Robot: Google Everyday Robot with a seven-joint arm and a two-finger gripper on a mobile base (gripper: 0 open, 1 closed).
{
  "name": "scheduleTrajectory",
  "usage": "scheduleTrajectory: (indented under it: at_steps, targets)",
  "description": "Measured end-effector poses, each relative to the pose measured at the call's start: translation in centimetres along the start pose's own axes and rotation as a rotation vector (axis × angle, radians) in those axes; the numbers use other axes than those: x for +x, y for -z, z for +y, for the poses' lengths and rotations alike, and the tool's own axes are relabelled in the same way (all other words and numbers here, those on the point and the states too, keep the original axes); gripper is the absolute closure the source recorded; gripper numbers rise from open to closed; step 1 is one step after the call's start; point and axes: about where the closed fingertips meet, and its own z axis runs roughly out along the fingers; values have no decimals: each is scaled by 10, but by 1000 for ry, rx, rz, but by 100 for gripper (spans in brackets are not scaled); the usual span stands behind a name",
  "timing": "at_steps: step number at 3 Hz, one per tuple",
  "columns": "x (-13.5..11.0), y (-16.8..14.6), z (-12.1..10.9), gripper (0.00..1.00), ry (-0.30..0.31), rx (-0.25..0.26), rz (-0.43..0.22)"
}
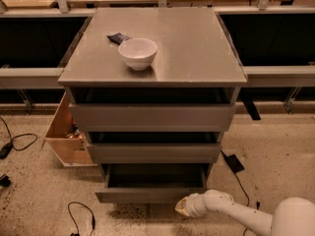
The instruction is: Close bottom drawer
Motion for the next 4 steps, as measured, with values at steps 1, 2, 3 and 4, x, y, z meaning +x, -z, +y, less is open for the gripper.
scheduleTrajectory:
  at_steps: [1,2,3,4]
  targets:
    - [-4,-6,-40,100,2,27,-8]
    - [-4,-6,-39,100,2,27,-8]
    - [-7,-8,-61,100,3,43,-13]
    - [-8,-8,-67,100,3,49,-15]
